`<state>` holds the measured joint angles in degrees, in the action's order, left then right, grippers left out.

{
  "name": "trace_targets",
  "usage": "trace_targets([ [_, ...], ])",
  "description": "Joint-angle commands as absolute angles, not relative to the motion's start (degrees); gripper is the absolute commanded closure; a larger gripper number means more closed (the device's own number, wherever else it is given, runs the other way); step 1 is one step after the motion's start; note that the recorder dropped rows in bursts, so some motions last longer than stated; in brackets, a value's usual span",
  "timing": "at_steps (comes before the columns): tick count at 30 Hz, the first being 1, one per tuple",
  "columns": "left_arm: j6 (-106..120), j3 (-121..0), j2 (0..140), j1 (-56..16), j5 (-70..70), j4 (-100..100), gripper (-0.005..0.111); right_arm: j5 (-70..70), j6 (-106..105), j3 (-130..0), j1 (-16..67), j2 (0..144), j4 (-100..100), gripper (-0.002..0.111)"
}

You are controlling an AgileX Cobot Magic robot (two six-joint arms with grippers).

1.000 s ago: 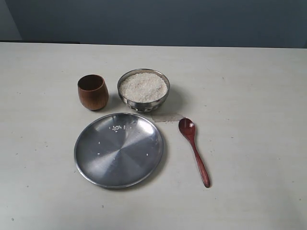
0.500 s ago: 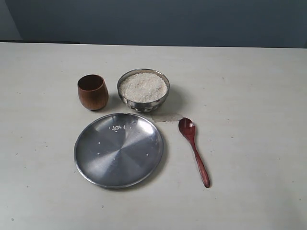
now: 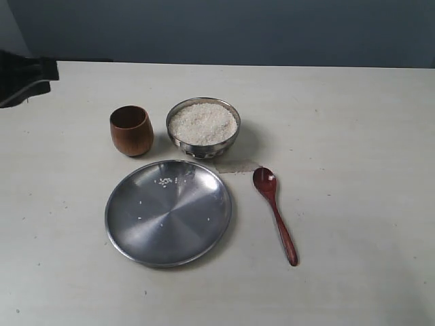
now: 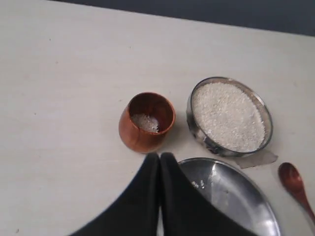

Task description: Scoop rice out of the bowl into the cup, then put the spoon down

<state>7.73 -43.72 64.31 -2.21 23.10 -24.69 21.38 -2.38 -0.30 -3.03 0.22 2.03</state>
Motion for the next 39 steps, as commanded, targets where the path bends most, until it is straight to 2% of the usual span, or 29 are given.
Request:
trace_targets([
  [1,9.6,-46.4,72.9,-2.4,24.3,-23.9,0.106,20.7,-2.4,0.0,-3.3,0.0,2.1,0.108],
  [6,9.6,-46.4,77.5,-2.4,23.9,-23.7,0.106,20.7,-2.4,0.0,-3.3,0.0,2.1,0.108],
  [32,9.6,-46.4,77.6,-2.4,23.9,-23.7,0.106,20.4,-2.4,0.0,-1.6,0.0,1.3,0.108],
  [39,9.6,-46.4,77.6,-2.4,23.9,-23.7,0.106,11.4,-2.4,0.0,-1.6,0.0,-0.7,0.108],
])
